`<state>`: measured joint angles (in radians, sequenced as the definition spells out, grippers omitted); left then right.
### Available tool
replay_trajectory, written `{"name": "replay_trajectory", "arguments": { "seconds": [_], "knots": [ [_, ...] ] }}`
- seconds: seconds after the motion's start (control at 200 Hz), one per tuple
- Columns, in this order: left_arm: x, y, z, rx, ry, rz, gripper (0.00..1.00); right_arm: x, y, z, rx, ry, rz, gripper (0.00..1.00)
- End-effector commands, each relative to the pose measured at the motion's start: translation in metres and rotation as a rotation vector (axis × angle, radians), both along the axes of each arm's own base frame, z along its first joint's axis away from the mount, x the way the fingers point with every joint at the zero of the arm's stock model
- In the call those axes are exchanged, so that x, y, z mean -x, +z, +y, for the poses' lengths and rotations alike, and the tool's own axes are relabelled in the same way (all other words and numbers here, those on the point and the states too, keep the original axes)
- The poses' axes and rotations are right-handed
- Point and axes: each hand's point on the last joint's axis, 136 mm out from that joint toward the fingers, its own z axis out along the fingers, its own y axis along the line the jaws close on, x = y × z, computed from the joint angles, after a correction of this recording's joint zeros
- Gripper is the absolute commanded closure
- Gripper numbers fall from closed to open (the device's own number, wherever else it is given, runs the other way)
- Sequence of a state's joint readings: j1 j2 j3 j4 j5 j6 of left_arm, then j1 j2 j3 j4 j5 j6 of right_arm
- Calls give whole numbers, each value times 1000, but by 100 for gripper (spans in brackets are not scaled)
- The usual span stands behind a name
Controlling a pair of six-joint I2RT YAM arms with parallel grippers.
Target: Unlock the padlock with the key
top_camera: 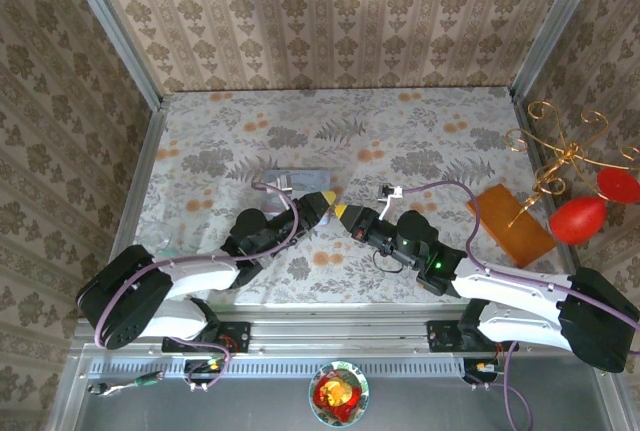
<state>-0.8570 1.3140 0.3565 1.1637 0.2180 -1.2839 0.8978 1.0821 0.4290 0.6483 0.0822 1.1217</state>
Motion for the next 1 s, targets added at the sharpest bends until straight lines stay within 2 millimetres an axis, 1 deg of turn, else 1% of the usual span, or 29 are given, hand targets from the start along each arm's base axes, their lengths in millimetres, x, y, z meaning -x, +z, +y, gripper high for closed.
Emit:
{"name": "replay_trajectory", "arguments": {
  "seconds": [0.0, 0.135, 0.275, 0.51, 0.545, 0.565, 0.615, 0.635, 0.67, 0.69, 0.715, 0.765, 0.8, 0.85, 0.915, 0.995],
  "knots": [
    [6, 27, -5, 60, -35, -67, 76, -3, 1, -3, -8, -36, -13, 100],
    [7, 30, -6, 58, -42, -80, 86, -4, 0, -3, -3, -39, -12, 100],
    [7, 31, -6, 57, -39, -89, 89, -5, -1, -2, -2, -41, -10, 100],
    [6, 29, -6, 41, -36, -94, 97, -5, -2, -1, 7, -40, -5, 100],
    [6, 28, -6, 33, -33, -98, 98, -5, -2, -1, 12, -40, -3, 92],
    [5, 28, -5, 28, -29, -102, 99, -4, -3, -1, 21, -39, -3, 85],
    [3, 25, -2, 11, -15, -109, 100, -4, -5, -5, 53, -42, 4, 63],
    [2, 23, 0, 2, -7, -108, 100, -5, -6, -7, 76, -48, 6, 56],
    [-1, 19, 4, -17, 7, -102, 100, -7, -10, -12, 122, -59, 12, 47],
    [-2, 17, 5, -28, 13, -97, 100, -7, -13, -15, 145, -62, 18, 44],
    [-3, 15, 7, -38, 17, -94, 100, -8, -15, -19, 163, -71, 21, 41],
    [-4, 14, 9, -56, 21, -90, 100, -10, -17, -25, 160, -70, 20, 40],
    [-3, 14, 9, -66, 19, -93, 100, -10, -14, -26, 130, -52, 5, 39],
    [-2, 17, 8, -76, 11, -100, 100, -9, -6, -21, 94, 1, -15, 38],
    [-1, 18, 5, -90, 4, -113, 100, -6, 3, -12, 89, 62, -38, 38],
    [1, 21, 1, -92, -7, -122, 100, -4, 8, -7, 78, 92, -67, 39]
  ]
}}
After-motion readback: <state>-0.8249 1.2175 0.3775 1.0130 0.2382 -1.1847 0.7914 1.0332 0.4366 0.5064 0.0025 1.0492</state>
